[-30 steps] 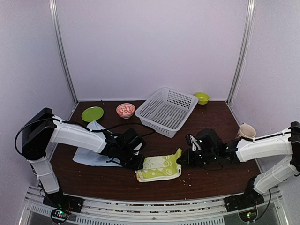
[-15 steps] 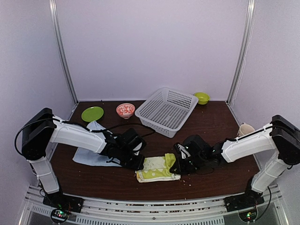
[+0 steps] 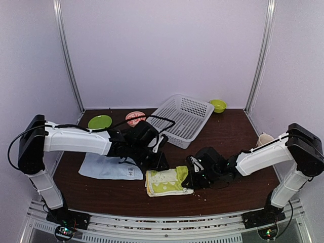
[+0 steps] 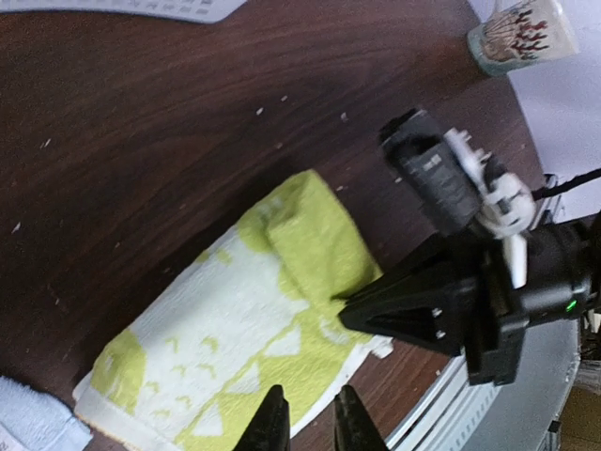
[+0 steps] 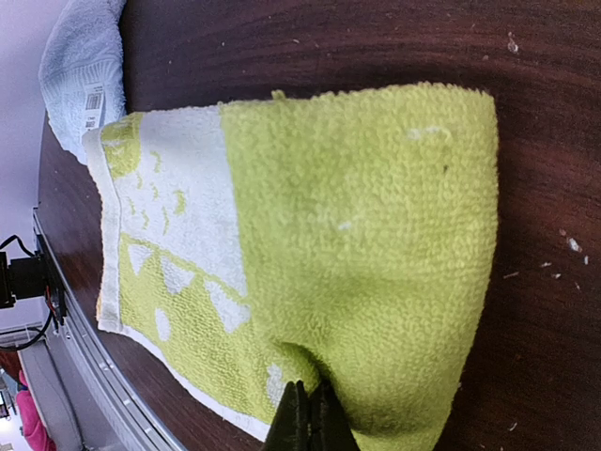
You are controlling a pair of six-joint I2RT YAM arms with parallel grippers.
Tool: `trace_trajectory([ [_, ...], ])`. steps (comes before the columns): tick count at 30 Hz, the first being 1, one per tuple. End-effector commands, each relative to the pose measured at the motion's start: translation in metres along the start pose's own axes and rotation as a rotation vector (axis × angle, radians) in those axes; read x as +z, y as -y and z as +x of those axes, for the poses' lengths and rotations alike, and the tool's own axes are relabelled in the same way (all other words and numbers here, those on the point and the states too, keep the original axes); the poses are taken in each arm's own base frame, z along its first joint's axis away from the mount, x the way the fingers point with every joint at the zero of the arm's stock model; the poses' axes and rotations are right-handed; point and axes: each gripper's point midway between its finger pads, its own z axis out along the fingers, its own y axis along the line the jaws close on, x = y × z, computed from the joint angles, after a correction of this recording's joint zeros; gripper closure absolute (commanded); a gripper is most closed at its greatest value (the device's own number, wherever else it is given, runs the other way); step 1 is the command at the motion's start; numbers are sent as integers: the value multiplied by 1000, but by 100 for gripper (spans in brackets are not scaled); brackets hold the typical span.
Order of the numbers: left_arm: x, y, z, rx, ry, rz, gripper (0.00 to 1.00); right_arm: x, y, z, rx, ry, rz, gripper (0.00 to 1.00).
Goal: Roll the towels
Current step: Roll the towel at the center of the board.
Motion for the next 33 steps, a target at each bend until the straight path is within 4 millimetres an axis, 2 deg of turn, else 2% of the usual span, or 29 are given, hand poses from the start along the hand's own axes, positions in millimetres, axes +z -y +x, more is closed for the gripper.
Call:
trace_trajectory([
  [1,16,33,-23,17,31,138,85,4,5,-2,15,17,27,100],
  [5,35,40,-27,6,14,185,88,4,4,-3,8,20,25,100],
  [11,67,37,-24,-6,-32,201,93,6,5,-3,1,15,25,100],
  [15,76,36,-25,-7,-41,204,94,5,4,-2,-6,12,20,100],
  [19,86,26,-24,-31,-64,187,95,4,0,-2,-15,3,8,99],
  [23,94,12,-20,-72,-73,185,97,-7,-3,-2,-37,10,9,74],
  [28,97,0,-18,-101,-75,179,99,-25,-3,-1,-93,18,27,66],
  [31,101,-5,-16,-105,-86,172,99,-33,-3,-2,-98,39,30,67],
  [32,103,-6,-14,-108,-89,170,100,-33,-2,-2,-96,43,33,71],
  [33,106,-11,-11,-116,-96,161,100,-29,-1,2,-97,23,29,81],
])
